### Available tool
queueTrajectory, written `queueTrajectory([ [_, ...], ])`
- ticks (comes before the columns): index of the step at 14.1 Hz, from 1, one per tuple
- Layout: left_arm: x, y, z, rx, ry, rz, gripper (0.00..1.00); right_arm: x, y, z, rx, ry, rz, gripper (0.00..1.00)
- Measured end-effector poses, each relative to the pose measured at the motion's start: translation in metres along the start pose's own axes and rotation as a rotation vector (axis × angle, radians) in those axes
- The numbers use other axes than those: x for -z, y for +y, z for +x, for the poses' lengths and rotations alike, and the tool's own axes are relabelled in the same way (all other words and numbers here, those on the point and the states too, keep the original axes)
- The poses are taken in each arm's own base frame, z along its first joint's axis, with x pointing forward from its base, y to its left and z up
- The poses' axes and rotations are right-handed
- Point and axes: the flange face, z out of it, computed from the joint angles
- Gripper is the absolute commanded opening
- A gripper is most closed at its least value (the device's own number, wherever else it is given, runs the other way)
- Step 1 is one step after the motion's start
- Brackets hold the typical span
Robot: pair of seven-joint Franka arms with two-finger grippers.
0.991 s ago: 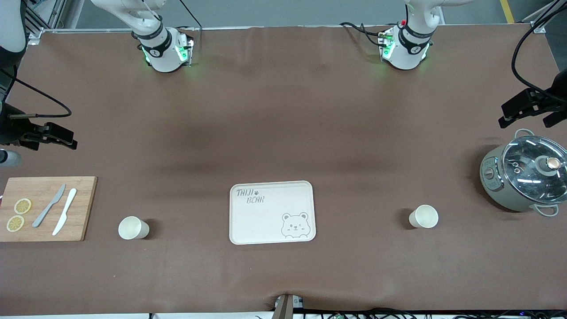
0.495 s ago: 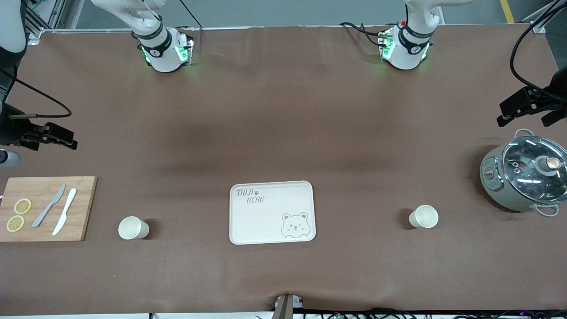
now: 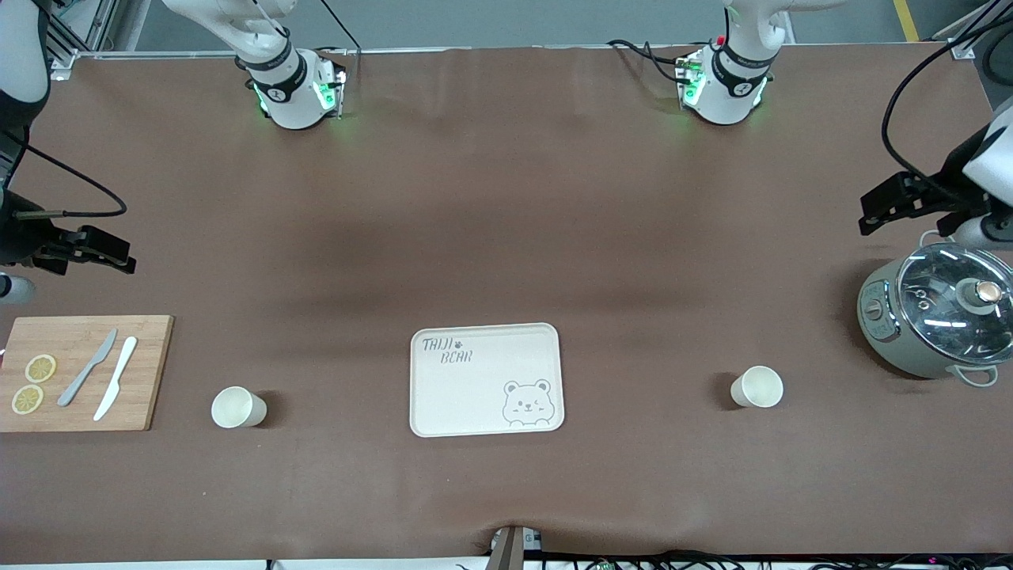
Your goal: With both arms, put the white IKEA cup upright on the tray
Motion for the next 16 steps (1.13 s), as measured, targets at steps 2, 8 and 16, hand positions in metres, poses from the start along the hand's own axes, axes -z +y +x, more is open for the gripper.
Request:
queueTrajectory([
  [2, -0.021, -0.002, 0.011, 0.000, -0.031, 0.015, 1.00, -0.015, 0.004, 0.008, -0.005, -0.013, -0.001, 1.00],
  [8, -0.108, -0.006, 0.052, -0.004, -0.122, 0.045, 1.00, -0.084, 0.023, 0.055, -0.032, 0.011, -0.004, 1.00],
  [16, -0.211, -0.016, 0.098, -0.042, -0.120, 0.054, 1.00, -0.194, 0.026, 0.106, -0.030, 0.066, -0.007, 1.00],
])
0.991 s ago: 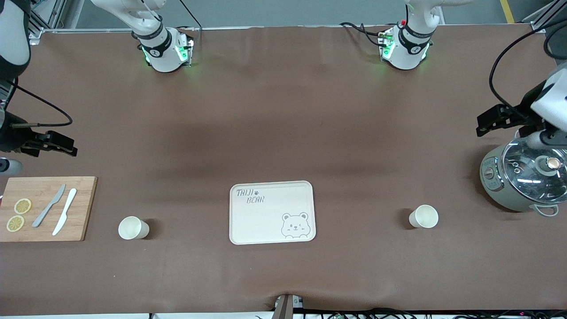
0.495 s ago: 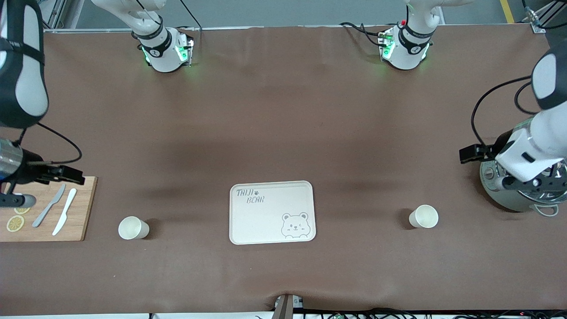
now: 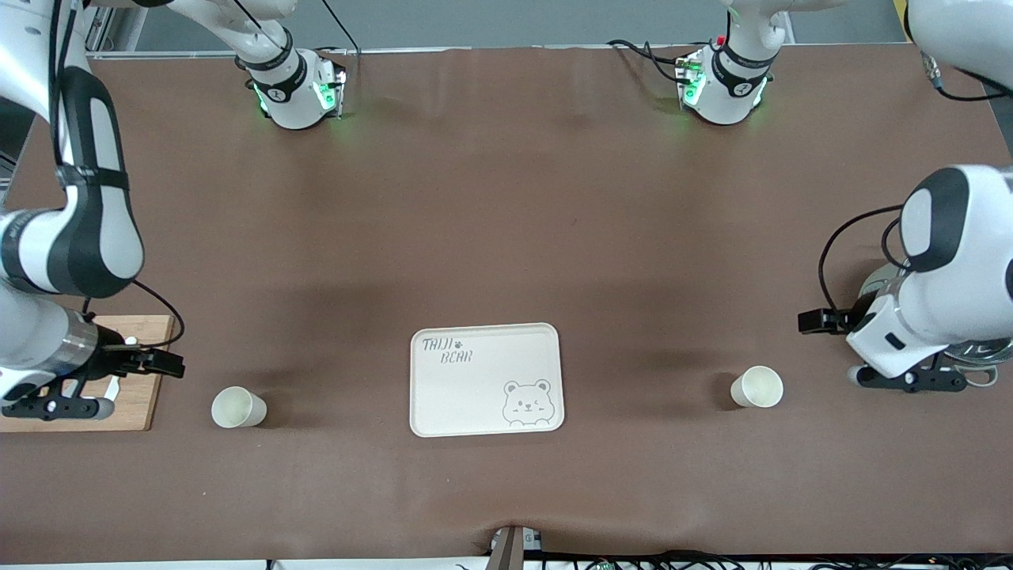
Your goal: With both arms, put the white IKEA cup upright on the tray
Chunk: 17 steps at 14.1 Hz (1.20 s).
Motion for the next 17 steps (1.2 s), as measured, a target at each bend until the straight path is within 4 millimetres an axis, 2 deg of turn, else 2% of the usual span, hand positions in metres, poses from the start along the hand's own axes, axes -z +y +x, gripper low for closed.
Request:
queueTrajectory([
  [4, -0.046, 0.000, 0.021, -0.005, 0.008, -0.008, 1.00, -0.049, 0.000, 0.010, 0.000, 0.013, -0.001, 1.00],
  [10, -0.123, -0.010, 0.048, 0.007, 0.034, -0.023, 1.00, -0.091, 0.002, 0.018, -0.002, 0.041, -0.003, 1.00],
  [13, -0.148, -0.013, 0.057, 0.012, 0.065, -0.029, 1.00, -0.113, 0.006, 0.020, -0.007, 0.059, -0.005, 1.00],
  [17, -0.172, -0.013, 0.063, 0.014, 0.082, -0.034, 1.00, -0.125, 0.007, 0.020, -0.009, 0.055, -0.005, 1.00],
])
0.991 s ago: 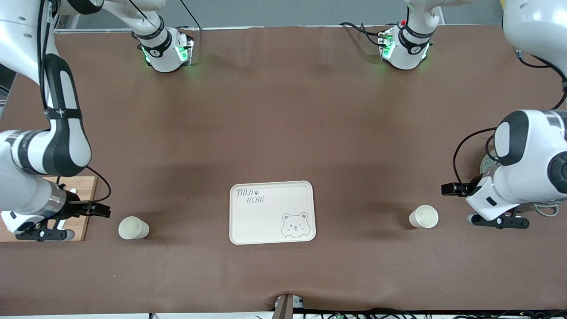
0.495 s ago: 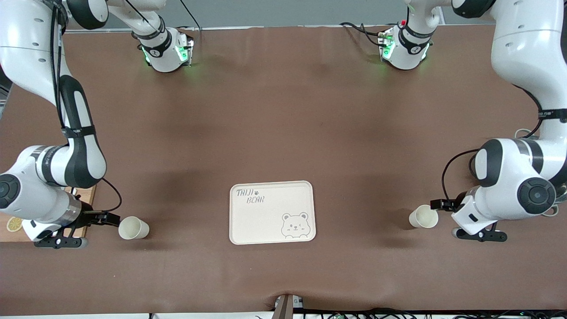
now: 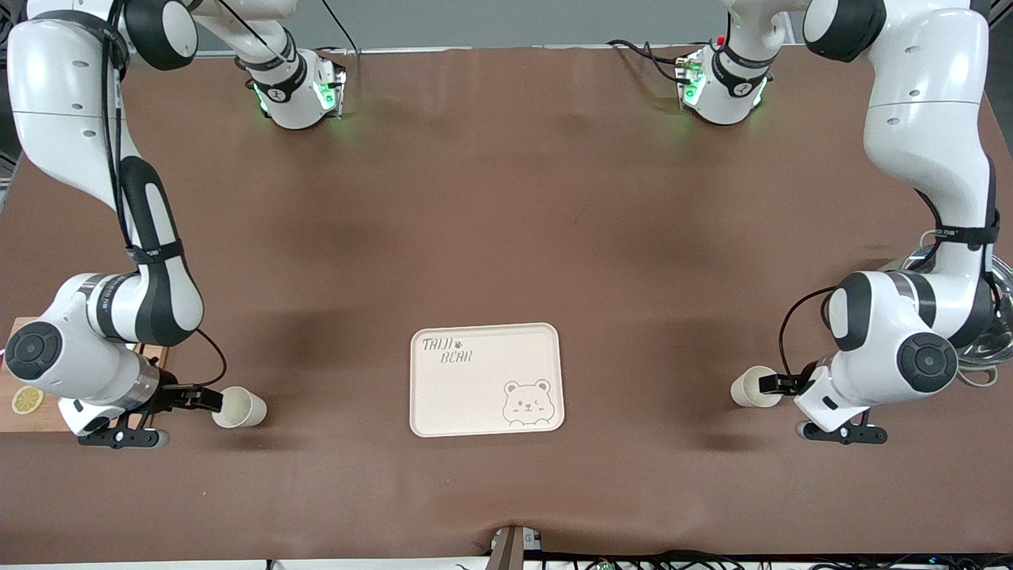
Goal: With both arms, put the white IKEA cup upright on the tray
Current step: 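Lower both grippers and grasp each white cup at its rim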
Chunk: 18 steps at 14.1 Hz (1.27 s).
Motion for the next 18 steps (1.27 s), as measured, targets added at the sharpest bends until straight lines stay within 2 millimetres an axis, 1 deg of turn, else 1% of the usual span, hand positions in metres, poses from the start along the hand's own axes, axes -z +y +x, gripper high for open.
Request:
queueTrajectory([
  [2, -0.008, 0.000, -0.002, -0.001, -0.012, -0.001, 0.98, -0.006, 0.000, -0.001, -0.002, -0.003, 0.000, 1.00],
  [4, -0.013, 0.001, -0.005, -0.002, -0.021, -0.002, 0.69, -0.014, 0.000, 0.000, -0.004, 0.005, 0.000, 1.00],
  [7, -0.021, 0.002, -0.007, -0.003, -0.014, -0.003, 0.29, -0.024, -0.001, -0.002, -0.006, 0.001, 0.001, 1.00],
  [10, -0.027, -0.006, -0.008, -0.010, 0.003, -0.005, 0.00, -0.030, -0.002, -0.002, -0.006, 0.001, 0.002, 1.00],
  [12, -0.028, -0.011, -0.009, -0.014, 0.006, -0.005, 0.00, -0.035, -0.003, -0.003, -0.006, -0.001, 0.003, 1.00],
  [14, -0.022, -0.006, -0.008, -0.022, 0.016, -0.012, 0.00, -0.037, -0.003, -0.003, -0.006, -0.003, 0.003, 1.00],
  [17, -0.020, -0.003, -0.007, -0.026, 0.019, -0.012, 0.00, -0.037, -0.003, -0.003, -0.006, -0.003, 0.003, 1.00],
  [18, -0.020, -0.003, -0.007, -0.027, 0.020, -0.012, 0.00, -0.037, -0.004, -0.003, -0.005, -0.003, 0.004, 0.85],
])
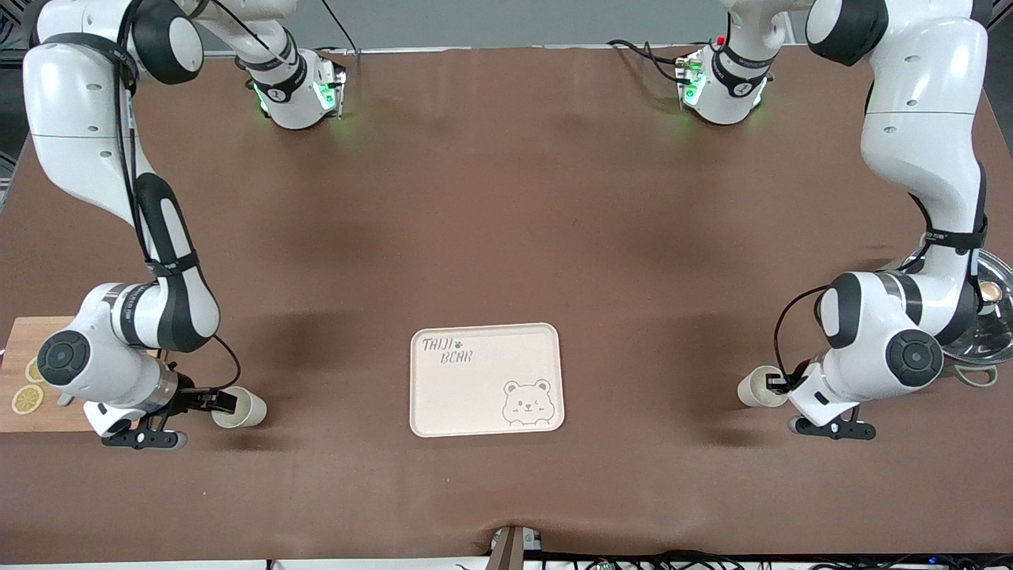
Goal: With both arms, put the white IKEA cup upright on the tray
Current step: 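Lower both grippers and grasp each white cup at its rim, then carry the cups with both grippers toward the bear tray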
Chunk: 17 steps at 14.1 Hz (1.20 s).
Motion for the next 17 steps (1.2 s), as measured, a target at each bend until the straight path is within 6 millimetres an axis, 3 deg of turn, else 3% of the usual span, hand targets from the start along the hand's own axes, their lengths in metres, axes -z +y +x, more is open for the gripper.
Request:
queueTrajectory([
  [4, 0.013, 0.006, 0.004, -0.008, 0.021, -0.001, 0.00, -0.004, -0.007, -0.001, -0.004, -0.006, 0.004, 0.32],
  [5, 0.020, 0.009, 0.005, -0.012, 0.031, -0.004, 0.00, -0.006, -0.009, -0.001, -0.011, -0.008, 0.005, 0.21],
  [7, 0.040, 0.019, 0.007, -0.025, 0.042, -0.011, 0.00, -0.007, -0.011, -0.002, -0.013, -0.010, 0.006, 0.10],
  [9, 0.063, 0.037, 0.008, -0.030, 0.015, -0.019, 0.00, -0.007, -0.012, -0.002, -0.014, -0.010, 0.006, 0.01],
  [11, 0.081, 0.063, 0.008, -0.011, -0.001, -0.036, 0.00, -0.004, -0.014, 0.001, -0.014, -0.002, 0.011, 0.00],
  [17, 0.102, 0.157, 0.001, 0.088, 0.000, -0.108, 0.00, -0.004, -0.014, 0.001, -0.015, -0.002, 0.011, 0.00],
])
